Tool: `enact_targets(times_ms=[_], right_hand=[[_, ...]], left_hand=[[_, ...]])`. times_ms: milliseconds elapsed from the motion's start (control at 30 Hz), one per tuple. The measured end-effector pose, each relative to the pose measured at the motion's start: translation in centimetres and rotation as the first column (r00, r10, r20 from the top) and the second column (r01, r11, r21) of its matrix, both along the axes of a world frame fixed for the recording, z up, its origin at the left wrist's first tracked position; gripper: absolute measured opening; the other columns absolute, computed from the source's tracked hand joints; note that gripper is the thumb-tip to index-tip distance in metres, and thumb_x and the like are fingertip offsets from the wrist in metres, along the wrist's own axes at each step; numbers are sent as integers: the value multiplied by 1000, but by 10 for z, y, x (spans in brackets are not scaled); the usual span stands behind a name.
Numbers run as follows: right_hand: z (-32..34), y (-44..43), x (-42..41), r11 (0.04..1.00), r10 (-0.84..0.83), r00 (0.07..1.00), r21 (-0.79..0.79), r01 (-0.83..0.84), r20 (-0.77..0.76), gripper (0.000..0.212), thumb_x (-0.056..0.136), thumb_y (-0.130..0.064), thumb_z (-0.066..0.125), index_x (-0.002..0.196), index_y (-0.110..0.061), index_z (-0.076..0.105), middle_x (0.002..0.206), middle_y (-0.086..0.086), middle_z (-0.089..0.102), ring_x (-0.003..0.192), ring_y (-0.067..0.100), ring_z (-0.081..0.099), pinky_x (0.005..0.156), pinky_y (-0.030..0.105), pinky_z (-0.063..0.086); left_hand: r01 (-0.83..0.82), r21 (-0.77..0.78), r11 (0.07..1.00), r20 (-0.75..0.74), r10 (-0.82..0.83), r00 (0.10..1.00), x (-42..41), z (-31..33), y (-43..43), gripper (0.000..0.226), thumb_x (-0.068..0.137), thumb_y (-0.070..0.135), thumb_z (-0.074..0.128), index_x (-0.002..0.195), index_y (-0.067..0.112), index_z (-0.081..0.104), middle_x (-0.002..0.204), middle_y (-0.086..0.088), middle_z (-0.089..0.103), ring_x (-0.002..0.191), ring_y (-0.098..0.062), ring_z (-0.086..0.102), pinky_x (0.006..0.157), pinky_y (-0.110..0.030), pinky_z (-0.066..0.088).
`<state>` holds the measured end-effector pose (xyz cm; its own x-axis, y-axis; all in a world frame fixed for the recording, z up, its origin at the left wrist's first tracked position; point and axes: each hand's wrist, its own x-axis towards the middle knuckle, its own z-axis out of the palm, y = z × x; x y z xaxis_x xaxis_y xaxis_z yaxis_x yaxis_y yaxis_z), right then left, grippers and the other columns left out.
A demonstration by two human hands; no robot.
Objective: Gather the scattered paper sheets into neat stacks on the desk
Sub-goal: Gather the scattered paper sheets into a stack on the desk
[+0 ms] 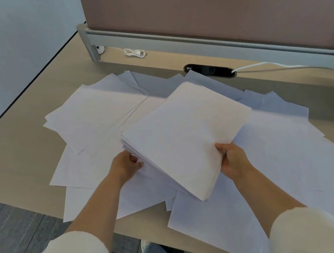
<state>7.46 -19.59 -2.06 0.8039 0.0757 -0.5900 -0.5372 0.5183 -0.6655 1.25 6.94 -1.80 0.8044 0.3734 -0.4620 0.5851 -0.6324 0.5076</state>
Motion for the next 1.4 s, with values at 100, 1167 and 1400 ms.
enact_targets(times_ms=[100,1167,1400], right_hand=[[-2,0,1,994,98,994,-48,-95,50,40,93,5,38,123,-19,49,107,3,63,93,25,61,82,40,51],[-9,14,21,780,74,989,-611,-139,-130,5,82,-8,54,85,-12,54,74,11,48,64,20,40,59,27,32],[-12,16,14,788,76,986,-597,-150,-148,37,84,-15,62,119,-10,48,110,10,62,83,24,61,79,37,54]], left_hand=[[1,-53,999,-19,-2,1000,-8,4,11,28,92,3,50,118,-4,58,120,-22,59,112,-34,55,91,-36,41],[59,133,989,-55,-52,997,40,-8,-11,61,81,33,69,128,2,47,126,-16,52,112,-32,55,91,-37,46],[21,102,995,-34,-18,999,38,-10,-11,63,80,35,71,129,4,46,128,-14,51,114,-30,54,92,-36,45]])
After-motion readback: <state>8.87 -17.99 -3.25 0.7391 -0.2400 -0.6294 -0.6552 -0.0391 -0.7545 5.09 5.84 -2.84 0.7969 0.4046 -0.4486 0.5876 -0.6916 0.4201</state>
